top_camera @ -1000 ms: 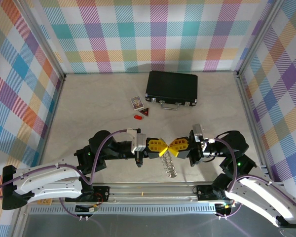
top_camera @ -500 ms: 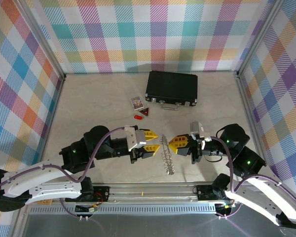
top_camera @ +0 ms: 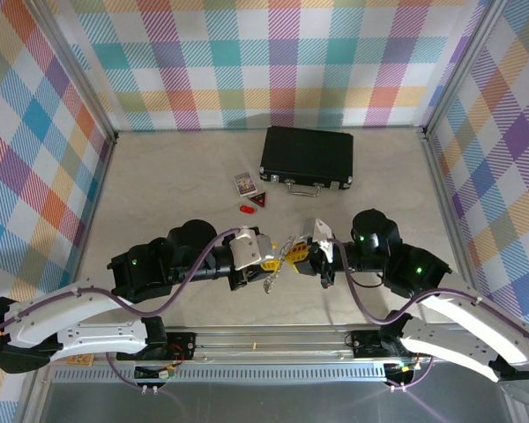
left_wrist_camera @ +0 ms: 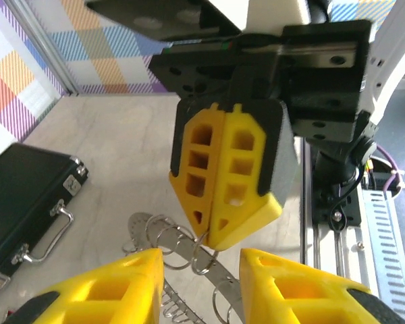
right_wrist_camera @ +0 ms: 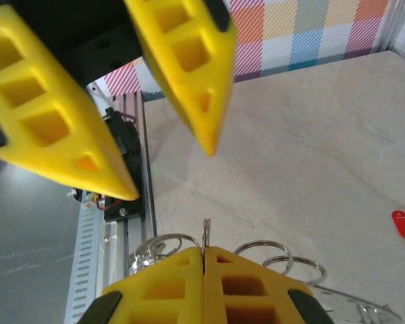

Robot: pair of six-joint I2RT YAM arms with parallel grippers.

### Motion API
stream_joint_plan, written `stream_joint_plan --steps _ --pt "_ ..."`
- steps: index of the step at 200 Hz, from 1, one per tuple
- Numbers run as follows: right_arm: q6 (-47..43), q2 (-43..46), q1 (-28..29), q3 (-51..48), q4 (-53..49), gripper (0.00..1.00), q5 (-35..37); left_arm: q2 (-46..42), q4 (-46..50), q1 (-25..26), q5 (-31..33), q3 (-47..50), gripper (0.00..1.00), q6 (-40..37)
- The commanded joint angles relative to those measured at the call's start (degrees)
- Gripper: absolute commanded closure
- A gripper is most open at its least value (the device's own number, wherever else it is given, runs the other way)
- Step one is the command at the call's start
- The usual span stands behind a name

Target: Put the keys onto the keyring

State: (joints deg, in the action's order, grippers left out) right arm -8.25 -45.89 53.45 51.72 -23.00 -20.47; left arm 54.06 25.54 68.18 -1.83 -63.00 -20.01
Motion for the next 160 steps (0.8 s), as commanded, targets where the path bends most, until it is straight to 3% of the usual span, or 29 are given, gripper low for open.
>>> stream_joint_plan --steps 1,73,160 --pt "-4.46 0.54 2.64 2.25 0.71 1.00 2.92 -0.08 0.81 0.28 1.89 0.90 0.66 -1.20" --pt "-6.42 -0.94 5.36 2.92 0.91 1.00 5.65 0.43 3.13 0.23 0.49 1.65 0.67 -0.57" --pt "-7.22 -1.82 6.85 3.37 0.11 1.00 5.96 1.66 2.78 0.22 0.46 2.82 0.75 0.79"
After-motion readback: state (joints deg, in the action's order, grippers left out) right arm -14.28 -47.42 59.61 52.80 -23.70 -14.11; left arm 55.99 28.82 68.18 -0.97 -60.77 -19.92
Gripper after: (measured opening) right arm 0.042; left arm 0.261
